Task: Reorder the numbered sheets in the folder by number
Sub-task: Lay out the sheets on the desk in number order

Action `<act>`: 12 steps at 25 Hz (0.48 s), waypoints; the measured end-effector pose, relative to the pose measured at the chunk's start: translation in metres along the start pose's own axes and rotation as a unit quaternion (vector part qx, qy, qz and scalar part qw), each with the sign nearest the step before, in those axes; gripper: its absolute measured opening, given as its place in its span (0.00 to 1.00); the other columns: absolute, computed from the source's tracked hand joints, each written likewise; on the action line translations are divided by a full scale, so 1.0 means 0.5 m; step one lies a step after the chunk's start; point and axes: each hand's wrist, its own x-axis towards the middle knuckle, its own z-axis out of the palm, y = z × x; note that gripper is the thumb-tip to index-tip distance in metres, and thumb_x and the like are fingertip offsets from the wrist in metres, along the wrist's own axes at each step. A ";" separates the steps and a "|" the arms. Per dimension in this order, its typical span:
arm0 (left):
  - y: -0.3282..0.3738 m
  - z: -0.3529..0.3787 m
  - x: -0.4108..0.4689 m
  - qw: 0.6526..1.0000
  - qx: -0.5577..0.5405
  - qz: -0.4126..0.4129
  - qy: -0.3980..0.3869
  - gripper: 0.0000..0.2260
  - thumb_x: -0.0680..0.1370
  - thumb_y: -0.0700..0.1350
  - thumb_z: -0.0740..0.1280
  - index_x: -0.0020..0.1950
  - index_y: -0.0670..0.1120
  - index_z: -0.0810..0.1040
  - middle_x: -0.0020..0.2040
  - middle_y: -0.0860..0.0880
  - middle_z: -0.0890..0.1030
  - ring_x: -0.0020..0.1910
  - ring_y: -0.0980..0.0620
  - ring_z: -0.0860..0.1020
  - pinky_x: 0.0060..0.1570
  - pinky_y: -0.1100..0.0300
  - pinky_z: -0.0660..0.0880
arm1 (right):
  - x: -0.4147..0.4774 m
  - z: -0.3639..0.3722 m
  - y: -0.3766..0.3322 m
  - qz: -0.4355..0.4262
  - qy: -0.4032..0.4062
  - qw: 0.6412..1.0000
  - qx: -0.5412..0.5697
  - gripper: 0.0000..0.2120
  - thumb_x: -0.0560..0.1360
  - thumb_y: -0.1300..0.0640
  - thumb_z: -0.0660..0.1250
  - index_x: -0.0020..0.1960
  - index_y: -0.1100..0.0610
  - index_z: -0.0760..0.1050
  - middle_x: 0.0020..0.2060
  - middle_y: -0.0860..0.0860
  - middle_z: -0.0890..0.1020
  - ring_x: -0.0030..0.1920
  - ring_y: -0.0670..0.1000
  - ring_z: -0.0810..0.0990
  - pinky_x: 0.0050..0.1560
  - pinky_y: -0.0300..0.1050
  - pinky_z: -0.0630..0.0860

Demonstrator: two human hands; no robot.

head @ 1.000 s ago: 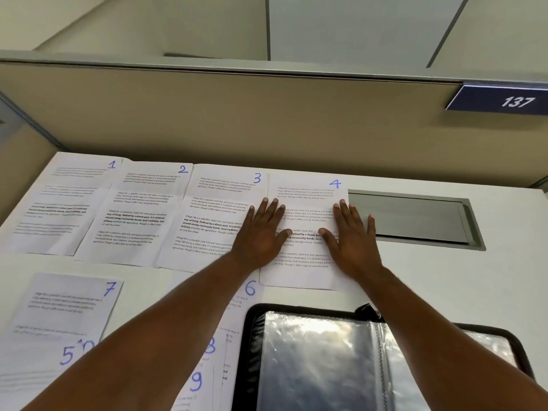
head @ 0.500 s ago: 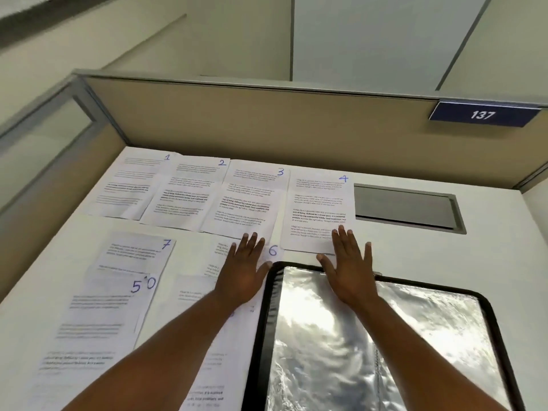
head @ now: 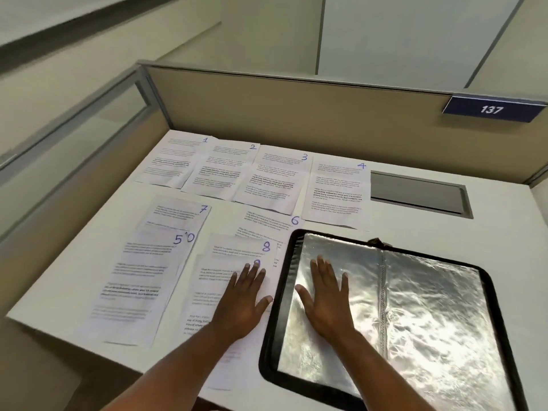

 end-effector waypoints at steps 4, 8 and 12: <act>-0.025 -0.006 -0.048 1.000 -0.004 -0.013 -0.010 0.35 0.79 0.68 0.42 0.83 0.52 0.48 0.81 0.55 0.42 0.81 0.54 0.39 0.78 0.54 0.37 | -0.022 0.034 -0.045 -0.021 0.004 1.000 0.006 0.43 0.76 0.26 0.29 0.84 0.49 0.41 0.82 0.44 0.40 0.80 0.42 0.32 0.78 0.54 0.29; -0.075 -0.003 -0.073 1.000 -0.023 0.007 -0.009 0.37 0.78 0.71 0.39 0.83 0.53 0.47 0.81 0.55 0.42 0.81 0.54 0.39 0.78 0.53 0.38 | -0.031 0.073 -0.097 -0.018 -0.002 1.000 -0.017 0.40 0.79 0.29 0.34 0.84 0.50 0.43 0.83 0.45 0.42 0.80 0.42 0.33 0.79 0.55 0.30; -0.177 -0.024 -0.067 0.999 -0.029 0.034 -0.014 0.32 0.83 0.66 0.48 0.83 0.55 0.43 0.81 0.57 0.38 0.79 0.58 0.34 0.79 0.55 0.37 | -0.009 0.142 -0.196 -0.009 0.021 1.000 -0.002 0.39 0.80 0.29 0.38 0.84 0.50 0.44 0.82 0.46 0.43 0.81 0.43 0.36 0.80 0.56 0.34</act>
